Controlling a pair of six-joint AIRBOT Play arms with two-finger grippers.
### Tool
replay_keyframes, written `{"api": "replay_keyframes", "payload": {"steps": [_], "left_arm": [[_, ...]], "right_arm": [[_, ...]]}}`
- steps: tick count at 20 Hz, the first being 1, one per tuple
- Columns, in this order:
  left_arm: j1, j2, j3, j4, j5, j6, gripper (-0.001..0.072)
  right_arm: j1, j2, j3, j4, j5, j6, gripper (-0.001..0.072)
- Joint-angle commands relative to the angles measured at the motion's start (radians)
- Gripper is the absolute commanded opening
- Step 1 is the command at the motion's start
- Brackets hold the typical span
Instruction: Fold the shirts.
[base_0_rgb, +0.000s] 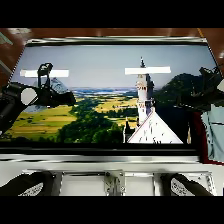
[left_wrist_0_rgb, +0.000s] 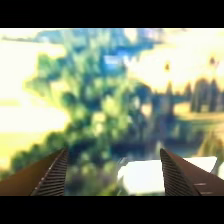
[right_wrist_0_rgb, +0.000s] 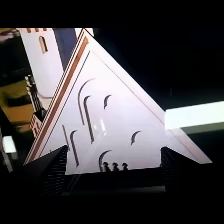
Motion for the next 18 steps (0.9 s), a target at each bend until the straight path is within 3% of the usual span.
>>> {"api": "replay_keyframes", "payload": {"steps": [1,4,6,7,9,12,16,18], "left_arm": [[0.014,0.000,0.000,0.007,0.165,-0.015,0.0666],[0.084,0.000,0.000,0.008,0.344,0.002,0.0669],[0.141,-0.001,0.000,0.008,0.450,0.100,0.0669],[0.186,-0.018,0.008,0.011,0.486,0.087,0.0629],[0.315,-0.115,0.097,0.011,0.415,0.034,0.0588],[0.467,-0.327,0.322,0.011,0.264,0.114,0.0590],[0.523,-0.604,0.606,0.021,0.097,0.202,0.0604],[0.520,-0.728,0.718,0.081,-0.001,0.203,0.0612]], "right_arm": [[-0.002,-0.001,0.000,-0.032,0.005,-0.023,0.0694],[-0.002,-0.001,0.000,-0.089,0.006,-0.053,0.0694],[-0.002,-0.001,0.000,-0.106,0.005,-0.053,0.0694],[-0.002,-0.001,0.000,-0.105,-0.001,-0.053,0.0694],[-0.002,-0.001,0.000,-0.105,-0.028,-0.055,0.0694],[-0.002,-0.013,-0.002,-0.078,-0.039,-0.060,0.0694],[0.000,-0.068,-0.002,-0.015,-0.008,-0.080,0.0694],[0.000,-0.103,-0.002,0.013,0.013,-0.080,0.0694]]}}
